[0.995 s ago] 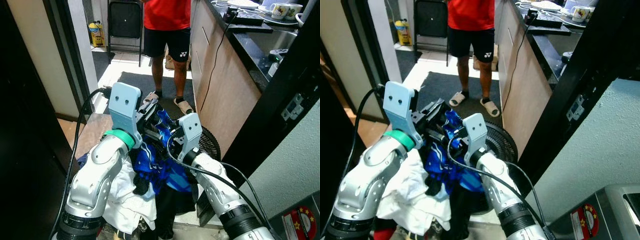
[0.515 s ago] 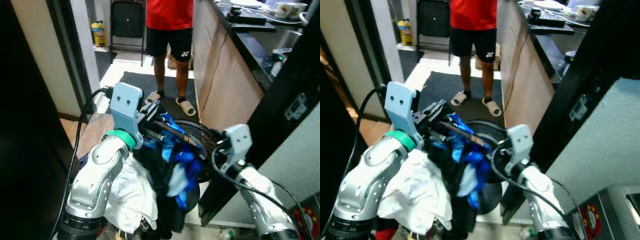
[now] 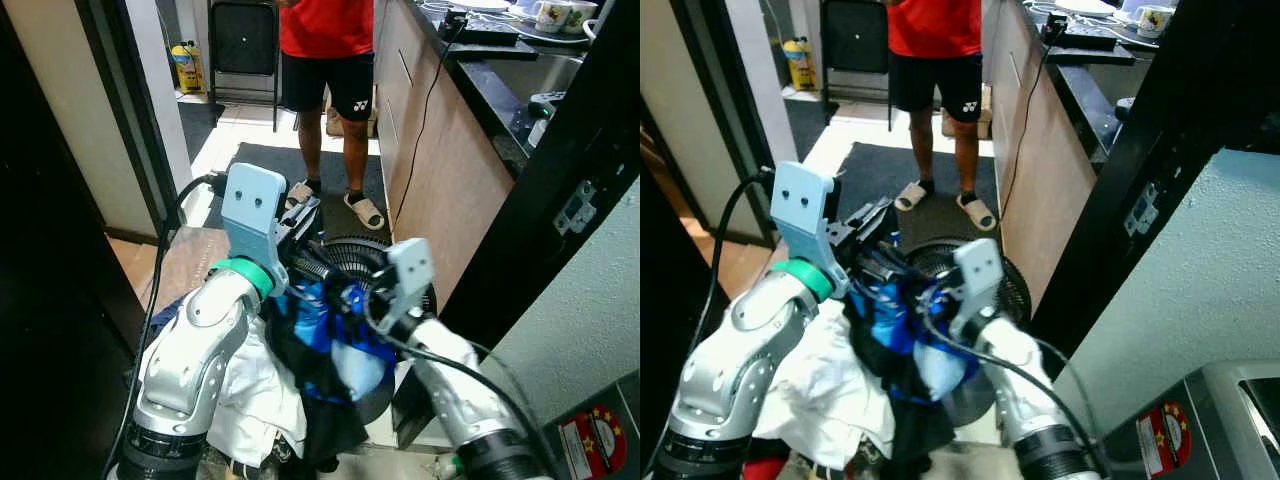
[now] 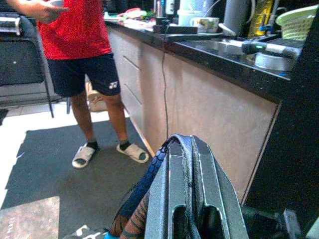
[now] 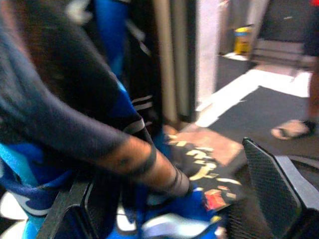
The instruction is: Clothes washing
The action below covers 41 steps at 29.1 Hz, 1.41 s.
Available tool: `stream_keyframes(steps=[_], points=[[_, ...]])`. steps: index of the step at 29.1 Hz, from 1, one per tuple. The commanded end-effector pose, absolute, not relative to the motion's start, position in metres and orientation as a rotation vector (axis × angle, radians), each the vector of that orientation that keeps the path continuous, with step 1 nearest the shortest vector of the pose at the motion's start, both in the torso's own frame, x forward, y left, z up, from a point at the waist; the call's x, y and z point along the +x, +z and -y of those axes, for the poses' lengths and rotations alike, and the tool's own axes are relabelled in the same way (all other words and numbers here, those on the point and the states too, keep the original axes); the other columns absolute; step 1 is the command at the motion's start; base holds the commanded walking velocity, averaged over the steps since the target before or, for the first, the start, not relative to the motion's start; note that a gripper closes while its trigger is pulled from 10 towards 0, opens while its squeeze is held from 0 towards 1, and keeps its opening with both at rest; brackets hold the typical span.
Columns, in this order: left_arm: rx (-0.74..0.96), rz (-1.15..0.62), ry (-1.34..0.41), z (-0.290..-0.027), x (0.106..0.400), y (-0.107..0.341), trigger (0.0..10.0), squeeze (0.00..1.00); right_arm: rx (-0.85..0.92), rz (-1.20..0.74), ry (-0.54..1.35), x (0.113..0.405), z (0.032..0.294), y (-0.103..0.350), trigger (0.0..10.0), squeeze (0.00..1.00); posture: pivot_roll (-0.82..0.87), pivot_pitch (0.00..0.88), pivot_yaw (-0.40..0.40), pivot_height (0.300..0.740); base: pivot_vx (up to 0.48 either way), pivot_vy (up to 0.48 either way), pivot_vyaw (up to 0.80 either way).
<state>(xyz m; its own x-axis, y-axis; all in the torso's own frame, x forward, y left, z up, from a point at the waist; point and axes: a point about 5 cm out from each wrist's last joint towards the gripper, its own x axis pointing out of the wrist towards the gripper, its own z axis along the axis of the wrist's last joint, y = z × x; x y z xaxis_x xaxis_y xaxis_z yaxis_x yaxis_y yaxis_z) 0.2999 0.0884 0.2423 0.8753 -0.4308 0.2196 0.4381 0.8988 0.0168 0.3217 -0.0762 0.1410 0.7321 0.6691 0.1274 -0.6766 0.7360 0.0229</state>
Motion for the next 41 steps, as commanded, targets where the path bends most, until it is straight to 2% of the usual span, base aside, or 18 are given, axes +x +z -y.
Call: stream_keyframes(steps=[1,6,8,10,13,21,22,24,25,26,27,28,29,41], points=[[-0.027,0.234,-0.445,-0.09,0.297,0.245,10.0,0.0,0.081,0.114,0.784,0.32,0.069,0.143,10.0,0.0,0.18,0.032,-0.001,0.74,0.0,0.0,0.0],[-0.03,0.232,-0.447,-0.088,0.297,0.244,10.0,0.0,0.138,0.123,0.886,0.318,0.036,0.149,10.0,0.0,0.17,0.034,0.0,0.74,0.0,0.0,0.0],[-0.03,0.232,-0.448,-0.088,0.297,0.244,10.0,0.0,0.128,0.122,0.879,0.32,0.032,0.149,10.0,0.0,0.17,0.035,0.001,0.74,0.0,0.0,0.0],[-0.03,0.231,-0.449,-0.088,0.298,0.244,10.0,0.0,0.043,0.103,0.807,0.33,0.03,0.145,10.0,0.0,0.17,0.035,0.0,0.74,0.0,0.0,0.0],[-0.03,0.231,-0.448,-0.087,0.298,0.245,10.0,0.0,0.01,0.096,0.783,0.334,0.03,0.143,10.0,0.0,0.18,0.036,0.0,0.74,0.0,0.0,0.0],[-0.029,0.228,-0.447,-0.087,0.297,0.244,10.0,0.0,-0.035,0.074,0.64,0.354,0.052,0.146,10.0,0.0,0.18,0.037,-0.002,0.74,0.0,0.0,0.0],[-0.029,0.228,-0.446,-0.087,0.297,0.244,10.0,0.0,-0.045,0.072,0.603,0.36,0.062,0.148,9.4,0.0,0.18,0.037,-0.003,0.74,0.0,0.0,0.0],[-0.029,0.228,-0.446,-0.087,0.297,0.244,10.0,0.0,-0.045,0.072,0.603,0.36,0.062,0.148,9.4,0.0,0.18,0.037,-0.003,0.74,0.0,0.0,0.0],[-0.03,0.229,-0.445,-0.087,0.297,0.244,10.0,0.0,-0.051,0.074,0.581,0.363,0.07,0.15,8.5,0.0,0.18,0.036,-0.003,0.74,0.0,0.0,0.0],[-0.03,0.229,-0.445,-0.087,0.297,0.244,10.0,0.0,-0.051,0.074,0.581,0.363,0.07,0.15,8.5,0.0,0.18,0.036,-0.003,0.74,0.0,0.0,0.0],[-0.03,0.229,-0.445,-0.087,0.297,0.244,10.0,0.0,-0.05,0.08,0.563,0.365,0.074,0.152,1.8,0.0,0.18,0.035,-0.002,0.74,0.0,0.0,0.0],[-0.03,0.229,-0.445,-0.087,0.297,0.244,10.0,0.0,-0.05,0.08,0.563,0.365,0.074,0.152,1.8,0.0,0.18,0.035,-0.002,0.74,0.0,0.0,0.0],[-0.03,0.229,-0.446,-0.087,0.298,0.244,10.0,0.0,-0.041,0.09,0.558,0.366,0.076,0.153,0.0,0.0,0.18,0.034,0.0,0.74,0.0,0.0,0.0],[-0.028,0.228,-0.447,-0.087,0.298,0.244,10.0,0.0,-0.009,0.13,0.575,0.366,0.071,0.158,0.0,0.0,0.18,0.031,0.002,0.74,0.0,0.0,0.0]])
